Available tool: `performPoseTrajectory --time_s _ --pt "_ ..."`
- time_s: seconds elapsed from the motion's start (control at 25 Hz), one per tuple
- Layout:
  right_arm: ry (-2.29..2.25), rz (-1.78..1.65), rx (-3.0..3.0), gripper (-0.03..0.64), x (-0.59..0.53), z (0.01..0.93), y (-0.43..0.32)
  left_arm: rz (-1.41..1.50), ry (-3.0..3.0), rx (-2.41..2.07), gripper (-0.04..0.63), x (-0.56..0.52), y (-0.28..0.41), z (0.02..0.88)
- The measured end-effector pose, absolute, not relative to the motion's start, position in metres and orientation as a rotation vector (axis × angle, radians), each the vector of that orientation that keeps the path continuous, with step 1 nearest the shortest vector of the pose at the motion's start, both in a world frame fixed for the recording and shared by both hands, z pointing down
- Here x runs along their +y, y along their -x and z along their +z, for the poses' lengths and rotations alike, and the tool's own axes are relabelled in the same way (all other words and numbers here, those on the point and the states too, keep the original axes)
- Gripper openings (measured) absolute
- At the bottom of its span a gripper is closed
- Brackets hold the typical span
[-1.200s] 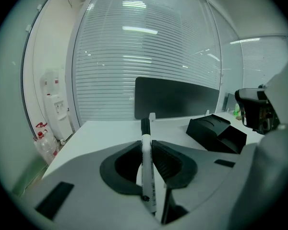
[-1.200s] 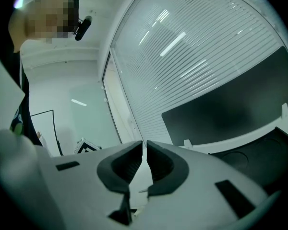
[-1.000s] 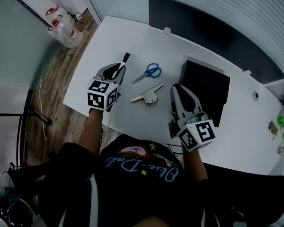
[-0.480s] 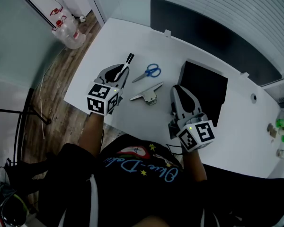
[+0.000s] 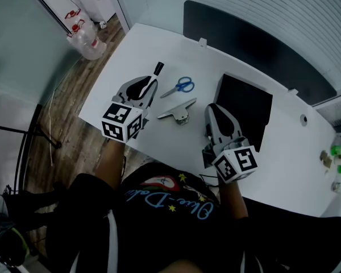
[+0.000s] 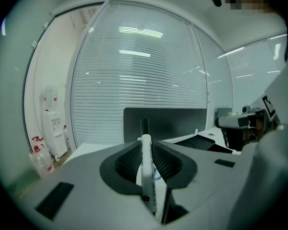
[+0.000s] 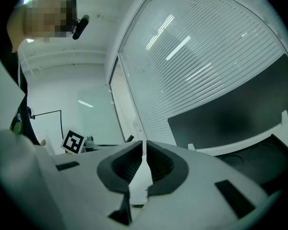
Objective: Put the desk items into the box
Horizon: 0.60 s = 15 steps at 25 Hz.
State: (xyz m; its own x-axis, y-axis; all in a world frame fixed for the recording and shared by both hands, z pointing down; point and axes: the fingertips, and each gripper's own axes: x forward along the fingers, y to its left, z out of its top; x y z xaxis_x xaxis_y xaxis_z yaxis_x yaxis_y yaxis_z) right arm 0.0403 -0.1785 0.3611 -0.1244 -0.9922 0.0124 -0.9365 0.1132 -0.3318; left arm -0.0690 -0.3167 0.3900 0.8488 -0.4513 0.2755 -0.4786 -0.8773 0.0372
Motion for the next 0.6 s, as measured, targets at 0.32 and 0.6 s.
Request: performPoseTrajectory --time_s 0.32,0.6 --pt "1.924 -0.368 2.177 0.021 -0.170 0.357 -0.033 0.366 -2.954 -0.735 0.074 -0.304 0.076 0.376" --pt "1.974 -0.352 2.151 0.021 -0.178 0.350 -0.027 0.335 -2.975 -0.669 0.074 -0.305 0.080 0.367"
